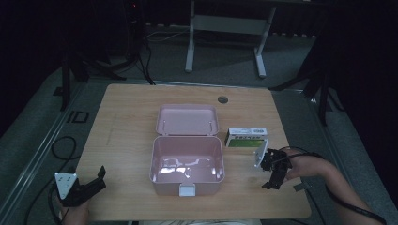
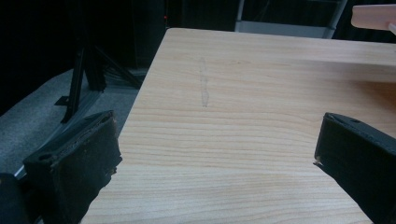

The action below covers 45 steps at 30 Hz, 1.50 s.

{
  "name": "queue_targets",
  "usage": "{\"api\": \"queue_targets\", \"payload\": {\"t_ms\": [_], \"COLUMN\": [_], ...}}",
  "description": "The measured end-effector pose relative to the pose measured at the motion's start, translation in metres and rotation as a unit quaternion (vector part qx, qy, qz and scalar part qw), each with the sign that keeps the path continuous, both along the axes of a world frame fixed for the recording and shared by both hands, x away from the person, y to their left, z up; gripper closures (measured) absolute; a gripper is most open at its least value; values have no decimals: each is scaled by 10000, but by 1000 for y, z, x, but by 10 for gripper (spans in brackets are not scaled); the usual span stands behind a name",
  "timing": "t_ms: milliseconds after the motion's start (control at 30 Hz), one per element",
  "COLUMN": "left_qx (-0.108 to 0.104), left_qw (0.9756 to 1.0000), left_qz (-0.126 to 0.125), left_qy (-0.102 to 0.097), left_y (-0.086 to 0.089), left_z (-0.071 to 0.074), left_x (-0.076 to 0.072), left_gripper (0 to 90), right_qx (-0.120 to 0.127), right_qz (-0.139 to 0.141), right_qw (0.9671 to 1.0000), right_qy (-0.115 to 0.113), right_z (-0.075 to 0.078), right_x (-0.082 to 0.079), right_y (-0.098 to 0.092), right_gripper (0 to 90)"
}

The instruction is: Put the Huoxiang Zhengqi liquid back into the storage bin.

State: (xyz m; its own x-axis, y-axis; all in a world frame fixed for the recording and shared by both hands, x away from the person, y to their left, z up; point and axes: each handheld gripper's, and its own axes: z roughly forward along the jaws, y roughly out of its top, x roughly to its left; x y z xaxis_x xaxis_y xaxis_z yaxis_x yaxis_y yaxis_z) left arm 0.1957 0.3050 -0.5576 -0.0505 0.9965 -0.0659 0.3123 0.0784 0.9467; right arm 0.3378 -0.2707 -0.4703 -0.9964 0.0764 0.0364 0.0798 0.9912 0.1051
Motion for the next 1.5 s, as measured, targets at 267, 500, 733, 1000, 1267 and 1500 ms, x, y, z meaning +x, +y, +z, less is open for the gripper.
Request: {"api": "queue_targets", "payload": {"t_ms": [267, 500, 733, 1000, 1267, 1500], "left_qx": [14, 35, 31, 26, 26, 46], "left_qw": [10000, 10000, 10000, 10000, 10000, 10000], "left_qz": [-23, -47, -51, -53, -64, -68], "left_qy": [12, 31, 30, 31, 48, 57], "left_y": [0, 0, 0, 0, 0, -1], "left_z": [0, 0, -1, -1, -1, -2], "left_x": [0, 0, 0, 0, 0, 0], "left_gripper": [2, 2, 2, 2, 3, 2], "right_qx": [-145, -212, 68, 176, 132, 96], "right_qz": [158, 171, 38, -226, -380, -297], "right_qw": [9997, 9993, 9988, 9975, 9971, 9967], "right_qy": [-130, -241, -482, -651, -652, -745], "right_z": [14, 31, 50, 61, 62, 58], "right_x": [9, 21, 40, 62, 93, 113], "right_y": [11, 15, 13, 9, 11, 22], "right_gripper": [139, 147, 147, 147, 205, 290]}}
